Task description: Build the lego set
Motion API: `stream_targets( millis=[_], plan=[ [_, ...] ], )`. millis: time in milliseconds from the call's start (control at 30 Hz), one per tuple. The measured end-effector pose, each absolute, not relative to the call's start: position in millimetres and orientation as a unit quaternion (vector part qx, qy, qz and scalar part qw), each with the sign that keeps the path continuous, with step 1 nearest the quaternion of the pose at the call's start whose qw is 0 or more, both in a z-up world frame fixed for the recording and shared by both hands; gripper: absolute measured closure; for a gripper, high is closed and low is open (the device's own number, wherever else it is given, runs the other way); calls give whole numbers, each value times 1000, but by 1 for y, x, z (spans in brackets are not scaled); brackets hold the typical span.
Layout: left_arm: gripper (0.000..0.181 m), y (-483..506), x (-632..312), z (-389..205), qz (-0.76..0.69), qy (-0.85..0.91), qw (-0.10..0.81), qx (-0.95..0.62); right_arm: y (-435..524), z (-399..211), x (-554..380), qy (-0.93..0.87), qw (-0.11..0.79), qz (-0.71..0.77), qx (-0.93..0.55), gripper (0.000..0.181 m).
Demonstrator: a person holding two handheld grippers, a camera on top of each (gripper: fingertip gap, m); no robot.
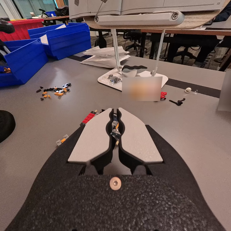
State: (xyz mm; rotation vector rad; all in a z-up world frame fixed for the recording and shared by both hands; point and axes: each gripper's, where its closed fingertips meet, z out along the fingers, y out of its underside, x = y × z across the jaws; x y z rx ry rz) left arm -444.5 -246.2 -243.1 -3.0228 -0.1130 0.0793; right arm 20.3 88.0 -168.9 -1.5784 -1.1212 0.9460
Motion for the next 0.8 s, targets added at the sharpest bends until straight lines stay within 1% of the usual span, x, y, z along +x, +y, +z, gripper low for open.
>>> stream_targets(
  millis=[67, 133, 233, 300, 433, 500, 567, 667, 800],
  plan=[
    [164, -236, -436, -218, 35, -29, 114, -992, 88, -168, 20, -458, 474, 388, -645, 177],
    [165, -214, -404, -177, 16, 1, 207, -978, 88, -168, 21, -457, 475, 389, -644, 177],
    [165, -172, -311, -130, -45, 81, 324, -941, 87, -167, 20, -457, 472, 395, -642, 177],
    [165, -144, -232, -129, -101, 151, 363, -914, 88, -163, 20, -453, 480, 398, -637, 177],
    [165, -98, -100, -173, -185, 245, 374, -875, 106, -142, 35, -404, 547, 375, -630, 175],
    [165, -79, -57, -194, -195, 263, 374, -868, 118, -130, 47, -377, 585, 354, -625, 175],
    [165, -70, -23, -209, -204, 284, 369, -861, 125, -126, 54, -364, 602, 342, -624, 175],
    [165, -64, 5, -223, -196, 305, 363, -858, 128, -128, 56, -359, 596, 344, -630, 175],
    [165, -52, 4, -231, -151, 298, 382, -862, 127, -132, 54, -367, 593, 337, -633, 174]
  ],
)
